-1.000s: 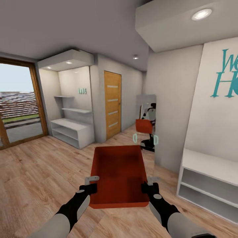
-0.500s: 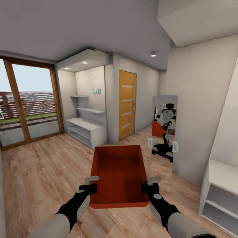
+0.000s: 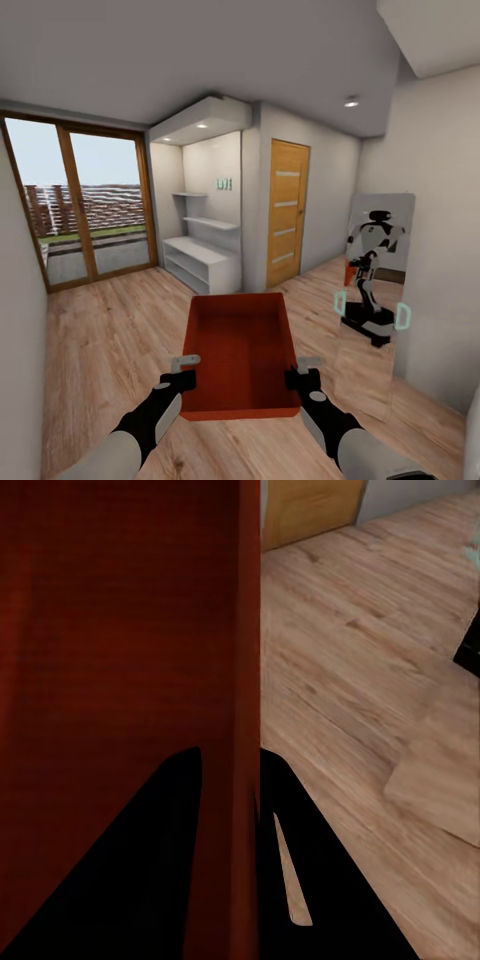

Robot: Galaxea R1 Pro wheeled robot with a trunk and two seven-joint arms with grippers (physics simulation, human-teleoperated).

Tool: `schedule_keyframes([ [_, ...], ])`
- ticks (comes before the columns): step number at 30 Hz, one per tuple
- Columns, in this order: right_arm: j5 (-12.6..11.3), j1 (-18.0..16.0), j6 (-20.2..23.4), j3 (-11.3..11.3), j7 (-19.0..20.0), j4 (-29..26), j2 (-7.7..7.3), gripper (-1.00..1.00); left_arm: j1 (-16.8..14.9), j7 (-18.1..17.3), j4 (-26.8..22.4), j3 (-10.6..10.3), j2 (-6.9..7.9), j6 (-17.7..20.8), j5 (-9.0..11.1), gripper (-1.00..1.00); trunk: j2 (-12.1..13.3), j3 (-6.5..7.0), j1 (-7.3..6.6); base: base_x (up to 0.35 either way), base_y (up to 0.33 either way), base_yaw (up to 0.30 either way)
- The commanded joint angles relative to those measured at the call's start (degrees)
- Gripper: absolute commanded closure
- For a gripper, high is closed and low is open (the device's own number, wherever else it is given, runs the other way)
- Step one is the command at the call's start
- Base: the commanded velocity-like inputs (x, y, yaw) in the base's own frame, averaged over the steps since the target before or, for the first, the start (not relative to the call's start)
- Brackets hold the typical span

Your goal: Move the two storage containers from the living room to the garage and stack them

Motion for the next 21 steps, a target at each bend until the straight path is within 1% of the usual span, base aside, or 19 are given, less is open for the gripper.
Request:
schedule_keyframes([
  [1,-1.94,-0.08,0.09,-0.81,0.3,0.07,-0.02,1.0,-0.04,4.68,-0.25,2.67,0.58,-3.21,-0.66,1.0,-0.08,-0.09,0.05,0.322,0.0,0.268],
  [8,-1.94,-0.07,0.08,-0.81,0.29,0.07,-0.02,1.0,-0.04,4.68,-0.27,2.66,0.58,-3.21,-0.66,1.0,-0.08,-0.22,0.05,0.322,0.0,0.267],
  [21,-1.94,-0.04,0.08,-0.81,0.3,0.07,-0.02,1.0,-0.04,4.68,-0.27,2.66,0.58,-3.22,-0.66,1.0,-0.08,-0.98,0.05,0.322,0.0,0.239],
])
